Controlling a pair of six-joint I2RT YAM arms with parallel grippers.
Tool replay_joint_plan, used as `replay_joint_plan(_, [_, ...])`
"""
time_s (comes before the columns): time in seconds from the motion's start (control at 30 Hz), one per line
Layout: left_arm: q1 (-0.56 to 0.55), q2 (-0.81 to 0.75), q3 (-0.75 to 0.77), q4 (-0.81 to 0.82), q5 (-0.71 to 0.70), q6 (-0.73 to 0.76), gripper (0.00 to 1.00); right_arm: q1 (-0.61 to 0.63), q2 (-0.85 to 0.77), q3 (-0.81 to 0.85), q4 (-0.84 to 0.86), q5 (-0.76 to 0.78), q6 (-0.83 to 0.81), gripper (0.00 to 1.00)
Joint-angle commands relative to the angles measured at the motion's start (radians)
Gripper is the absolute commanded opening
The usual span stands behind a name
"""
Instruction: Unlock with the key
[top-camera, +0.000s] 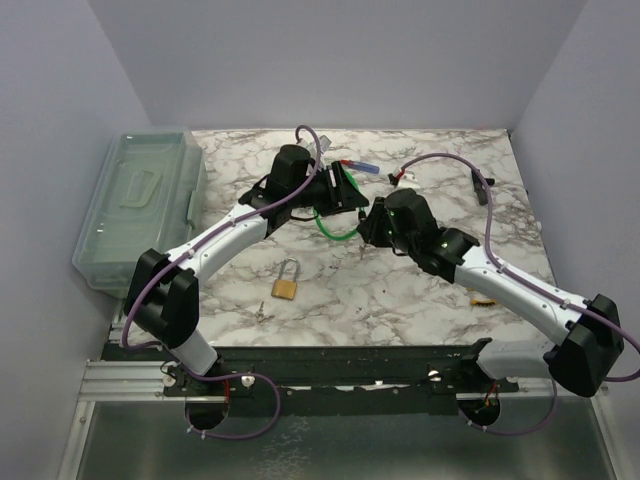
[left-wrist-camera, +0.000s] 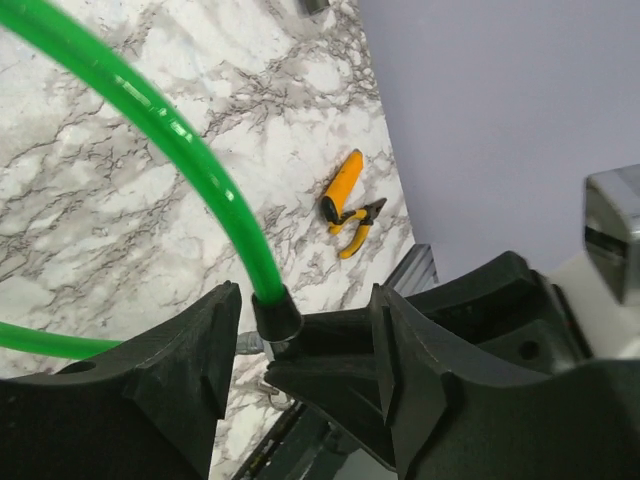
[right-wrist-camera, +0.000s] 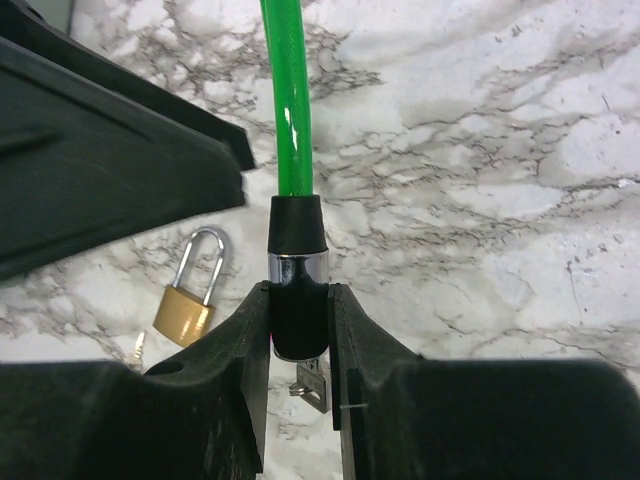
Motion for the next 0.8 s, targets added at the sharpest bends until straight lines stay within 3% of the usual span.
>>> replay_joint_plan(0.0, [-0.003,-0.045,0.020,0.026,0.020,0.053,0.76,-0.003,-0.084,-0.064,0.130,0.024,0.035,0.00])
replay_joint_plan(0.07, [-0.003,-0.053,0.019,0.026,0.020,0.068,0.80,-0.003,-0.118,-0.096,0.166,0.021,0.043,0.00])
replay_joint_plan(0.23, [-0.002,-0.054,0.021,0.026,0.052,0.104,0.80,-0.025,-0.186,-0.155,0.223,0.016,0.085,0.00])
replay_joint_plan(0.43, [-0.003,-0.075,0.019,0.027,0.094,0.191,0.74,-0.113,-0.252,-0.250,0.261,-0.038,0.191,0.00])
replay_joint_plan(0.6, [-0.012,-0.126,-0.007,0.033,0.103,0.363,0.72,-0.207,-0.280,-0.318,0.271,-0.108,0.280,0.00])
replay_joint_plan(0.77, [-0.070,-0.203,-0.113,0.042,0.026,0.654,0.72,-0.291,-0.289,-0.379,0.283,-0.217,0.342,0.00])
